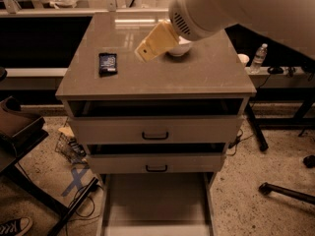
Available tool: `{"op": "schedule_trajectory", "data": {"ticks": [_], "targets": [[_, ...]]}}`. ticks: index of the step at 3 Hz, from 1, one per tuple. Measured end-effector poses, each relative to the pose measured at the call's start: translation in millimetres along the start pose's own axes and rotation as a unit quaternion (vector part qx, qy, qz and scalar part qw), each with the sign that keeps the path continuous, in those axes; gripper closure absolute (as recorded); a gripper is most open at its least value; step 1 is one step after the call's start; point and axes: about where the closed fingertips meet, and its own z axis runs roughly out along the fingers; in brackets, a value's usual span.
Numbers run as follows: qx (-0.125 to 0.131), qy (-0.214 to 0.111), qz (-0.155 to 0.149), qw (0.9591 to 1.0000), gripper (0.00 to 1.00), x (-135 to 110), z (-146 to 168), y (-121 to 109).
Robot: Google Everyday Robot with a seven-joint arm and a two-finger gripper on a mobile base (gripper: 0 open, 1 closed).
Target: Place rxbar blueberry into bottom drawer
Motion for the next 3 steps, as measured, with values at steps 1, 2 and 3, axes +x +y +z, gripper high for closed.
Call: {"op": "schedule_trajectory", "data": {"ticks": [1, 2, 3], "targets": [[0.000, 0.000, 0.000, 1.0000, 0.00, 0, 0, 0], [-0.008, 0.032, 0.024, 0.9992, 0.00, -2, 40, 15], [-0.020, 0.091, 0.041, 0.9948, 0.00, -4, 122, 46]]}}
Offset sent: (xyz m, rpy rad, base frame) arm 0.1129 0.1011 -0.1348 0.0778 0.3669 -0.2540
